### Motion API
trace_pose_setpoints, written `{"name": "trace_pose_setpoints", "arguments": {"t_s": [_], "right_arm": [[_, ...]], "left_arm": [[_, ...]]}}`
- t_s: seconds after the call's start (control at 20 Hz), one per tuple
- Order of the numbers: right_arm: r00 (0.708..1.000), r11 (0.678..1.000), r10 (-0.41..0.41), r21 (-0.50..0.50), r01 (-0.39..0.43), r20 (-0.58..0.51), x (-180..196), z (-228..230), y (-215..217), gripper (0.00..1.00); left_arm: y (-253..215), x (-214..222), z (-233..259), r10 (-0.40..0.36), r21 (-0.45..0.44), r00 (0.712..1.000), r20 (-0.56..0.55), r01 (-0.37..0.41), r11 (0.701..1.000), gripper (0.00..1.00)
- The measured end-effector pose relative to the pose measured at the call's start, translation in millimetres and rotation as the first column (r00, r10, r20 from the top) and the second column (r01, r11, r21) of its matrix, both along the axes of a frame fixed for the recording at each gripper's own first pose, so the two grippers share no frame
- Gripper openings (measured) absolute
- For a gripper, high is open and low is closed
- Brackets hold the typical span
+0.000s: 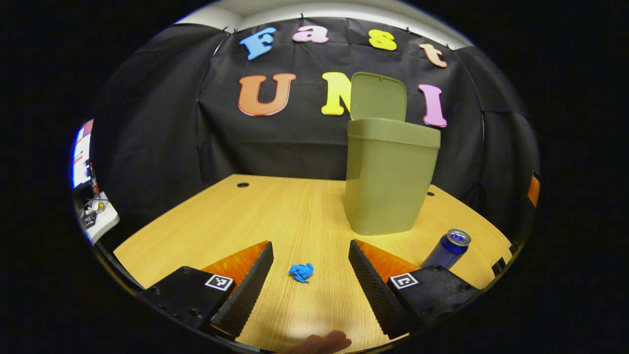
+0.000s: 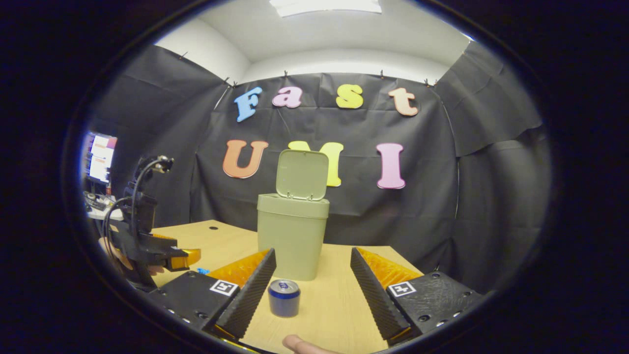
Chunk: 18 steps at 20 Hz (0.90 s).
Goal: Press the lid of the desktop garbage bin to open it, pick up the crumpled paper on the desktop and throw it into the bin, then pick up the pop can on the desktop and drop it into the bin, and finally close the garbage bin lid.
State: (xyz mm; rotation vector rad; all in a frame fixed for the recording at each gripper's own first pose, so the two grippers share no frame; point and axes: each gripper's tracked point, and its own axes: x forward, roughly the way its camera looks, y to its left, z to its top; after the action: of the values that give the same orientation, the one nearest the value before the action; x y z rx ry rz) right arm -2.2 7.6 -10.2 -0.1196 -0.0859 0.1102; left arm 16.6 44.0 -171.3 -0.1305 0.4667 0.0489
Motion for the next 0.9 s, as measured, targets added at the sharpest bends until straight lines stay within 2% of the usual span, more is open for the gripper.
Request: {"name": "trace_pose_setpoints", "arguments": {"t_s": [0.1,0.15,0.2,0.35,0.5,0.55,0.6,0.9], "right_arm": [[1.000,1.000,0.003,0.009,-0.003,-0.002,-0.4,-1.5,1.2,0.98],[1.000,1.000,0.012,0.004,-0.012,-0.009,0.4,-5.2,4.7,0.95],[1.000,1.000,0.018,-0.001,-0.018,-0.014,1.1,-7.6,7.1,0.98],[0.999,0.999,0.027,-0.018,-0.028,-0.041,6.2,-19.9,13.3,0.98],[0.997,0.999,0.016,-0.036,-0.019,-0.073,11.1,-30.6,13.6,0.95],[0.997,0.999,0.004,-0.043,-0.008,-0.076,12.6,-32.7,11.8,0.97],[0.997,0.999,-0.004,-0.045,0.000,-0.080,14.1,-34.0,10.2,0.95],[0.995,1.000,-0.016,-0.015,0.015,-0.103,20.3,-38.4,5.0,0.95]], "left_arm": [[1.2,4.4,-21.8,0.000,0.004,0.997,-0.075,0.000,1.000,1.00],[0.6,7.1,-32.1,-0.012,0.000,0.995,-0.101,0.012,1.000,1.00],[-0.1,8.9,-43.3,-0.016,-0.004,0.992,-0.123,0.015,1.000,1.00],[6.4,10.3,-65.2,0.002,0.002,0.983,-0.186,-0.001,1.000,1.00],[3.9,9.1,-68.5,-0.035,-0.005,0.978,-0.204,0.035,0.999,1.00],[6.2,7.0,-69.8,-0.026,0.002,0.977,-0.214,0.027,1.000,1.00],[4.8,8.2,-72.3,-0.023,0.002,0.975,-0.220,0.024,1.000,1.00],[1.0,4.7,-80.5,-0.058,-0.033,0.957,-0.285,0.051,0.998,0.98]]}}
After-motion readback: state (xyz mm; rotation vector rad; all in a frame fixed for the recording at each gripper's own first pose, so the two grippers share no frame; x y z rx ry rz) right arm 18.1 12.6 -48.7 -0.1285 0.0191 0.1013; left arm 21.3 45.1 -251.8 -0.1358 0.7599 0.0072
